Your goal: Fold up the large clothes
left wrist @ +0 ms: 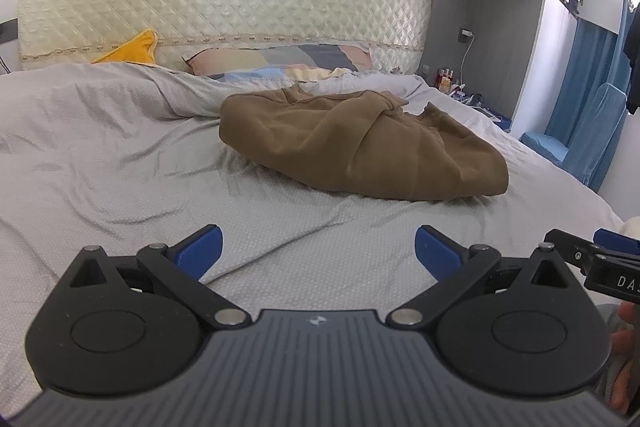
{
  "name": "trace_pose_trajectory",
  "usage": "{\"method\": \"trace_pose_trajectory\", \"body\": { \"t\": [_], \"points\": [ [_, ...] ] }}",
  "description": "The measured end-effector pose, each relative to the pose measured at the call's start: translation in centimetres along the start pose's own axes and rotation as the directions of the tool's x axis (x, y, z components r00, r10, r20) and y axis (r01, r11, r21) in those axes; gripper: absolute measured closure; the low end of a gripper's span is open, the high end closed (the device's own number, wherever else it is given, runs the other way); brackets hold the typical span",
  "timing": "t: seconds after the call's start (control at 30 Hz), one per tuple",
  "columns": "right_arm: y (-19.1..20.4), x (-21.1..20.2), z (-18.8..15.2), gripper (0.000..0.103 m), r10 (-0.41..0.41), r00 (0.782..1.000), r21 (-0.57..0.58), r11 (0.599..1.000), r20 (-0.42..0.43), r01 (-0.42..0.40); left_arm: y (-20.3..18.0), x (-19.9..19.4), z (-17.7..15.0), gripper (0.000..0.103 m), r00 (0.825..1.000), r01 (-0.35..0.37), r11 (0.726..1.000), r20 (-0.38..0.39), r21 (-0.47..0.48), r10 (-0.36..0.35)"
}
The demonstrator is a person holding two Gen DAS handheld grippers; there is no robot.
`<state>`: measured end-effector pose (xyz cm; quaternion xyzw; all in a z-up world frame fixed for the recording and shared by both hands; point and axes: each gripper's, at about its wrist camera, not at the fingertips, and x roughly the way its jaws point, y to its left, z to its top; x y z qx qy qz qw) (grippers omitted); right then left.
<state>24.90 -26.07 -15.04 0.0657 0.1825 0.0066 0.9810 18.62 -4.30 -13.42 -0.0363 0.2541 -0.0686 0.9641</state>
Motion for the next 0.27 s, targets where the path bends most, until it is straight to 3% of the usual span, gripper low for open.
{"method": "trace_pose_trajectory", "body": {
  "t": [0.27],
  "points": [
    [-0.21, -0.01, -0.02, 0.000, -0.002, 1.000, 0.003, 1.000, 0.001, 0.002, 0.18, -0.31, -0.22, 0.000, 1.000, 0.013, 1.000, -0.004, 0.001, -0.013]
  ]
}}
